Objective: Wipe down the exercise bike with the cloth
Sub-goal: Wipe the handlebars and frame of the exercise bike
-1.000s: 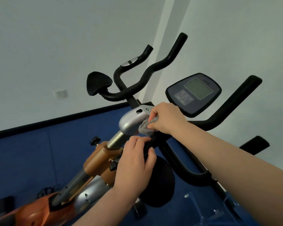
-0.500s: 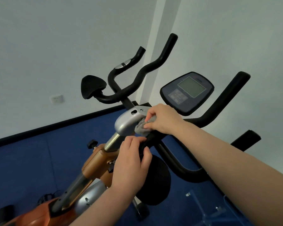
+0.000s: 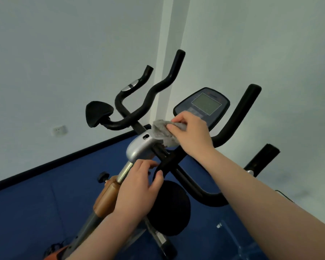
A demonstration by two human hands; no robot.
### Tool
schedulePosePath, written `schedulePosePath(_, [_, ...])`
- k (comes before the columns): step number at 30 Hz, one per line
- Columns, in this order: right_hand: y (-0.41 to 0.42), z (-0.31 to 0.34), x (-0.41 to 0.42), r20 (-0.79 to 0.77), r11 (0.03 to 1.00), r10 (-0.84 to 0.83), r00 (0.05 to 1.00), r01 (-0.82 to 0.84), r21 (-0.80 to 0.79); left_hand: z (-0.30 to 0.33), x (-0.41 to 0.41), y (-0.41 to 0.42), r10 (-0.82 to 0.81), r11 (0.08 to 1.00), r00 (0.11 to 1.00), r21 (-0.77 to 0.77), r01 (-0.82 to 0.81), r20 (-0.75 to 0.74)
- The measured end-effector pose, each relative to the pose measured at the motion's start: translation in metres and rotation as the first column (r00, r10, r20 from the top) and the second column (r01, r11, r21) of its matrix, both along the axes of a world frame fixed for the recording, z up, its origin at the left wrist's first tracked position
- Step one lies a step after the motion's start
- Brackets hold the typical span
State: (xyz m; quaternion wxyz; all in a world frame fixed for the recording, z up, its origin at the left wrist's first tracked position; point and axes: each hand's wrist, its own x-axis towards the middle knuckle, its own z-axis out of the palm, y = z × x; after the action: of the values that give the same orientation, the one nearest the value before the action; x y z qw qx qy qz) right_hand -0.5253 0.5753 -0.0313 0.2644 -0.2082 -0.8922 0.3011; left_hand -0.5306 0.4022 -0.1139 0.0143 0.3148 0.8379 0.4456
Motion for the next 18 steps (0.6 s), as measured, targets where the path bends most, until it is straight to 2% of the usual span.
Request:
schedulePosePath(4, [0.002,0.013,0.027,0.001,0.999,0.033,0.999,-0.033,-0.021,0.008,-0.026,-0.018,0.102,0.992,0.993,-0.067,-0.106,-0.055])
schedulePosePath(9, [-0.015,-0.006,0.052,-0.012,0.996,0.091,0.996,-0.091,-0.016,0.013,-0.036,-0.039,0.187,0.968,0.976,-0.15,-0.202,-0.108])
schedulePosePath(13, [-0.029,-0.021,0.069,0.011,0.973,0.229,0.973,-0.228,-0.033,0.008,0.0,-0.062,0.312,0.936,0.946,-0.143,-0.322,-0.09])
schedulePosePath(18, [-0.052,-0.016,0.08,-0.056,0.91,0.408,0.911,-0.4,0.11,0.001,0.059,-0.104,0.527,0.824,0.842,-0.173,-0.54,-0.115])
